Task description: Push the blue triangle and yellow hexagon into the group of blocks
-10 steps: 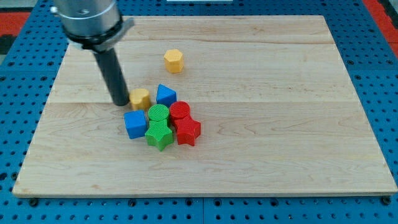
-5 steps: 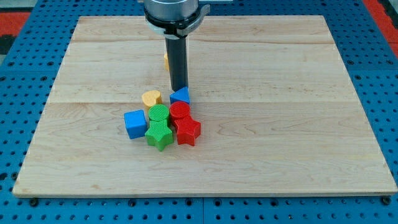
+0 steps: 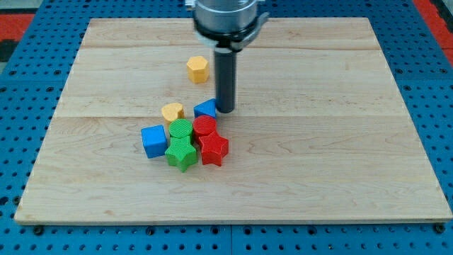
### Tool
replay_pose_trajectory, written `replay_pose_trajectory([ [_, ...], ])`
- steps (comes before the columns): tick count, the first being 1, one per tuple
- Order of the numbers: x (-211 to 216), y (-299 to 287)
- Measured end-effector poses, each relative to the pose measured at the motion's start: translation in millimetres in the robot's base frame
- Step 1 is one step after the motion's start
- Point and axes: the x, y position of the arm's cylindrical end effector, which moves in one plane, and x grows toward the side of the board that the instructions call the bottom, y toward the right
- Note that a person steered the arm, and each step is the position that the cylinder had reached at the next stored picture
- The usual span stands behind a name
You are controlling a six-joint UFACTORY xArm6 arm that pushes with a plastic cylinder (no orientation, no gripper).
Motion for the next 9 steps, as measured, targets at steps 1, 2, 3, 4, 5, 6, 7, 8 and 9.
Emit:
replay_pose_trajectory([
  [1, 8, -42],
  [2, 6, -51],
  [3, -31, -29],
  [4, -51, -71],
  [5, -73, -118],
  [6, -112, -83],
  [7, -111, -39],
  [8, -92, -38],
  [9, -138, -32],
])
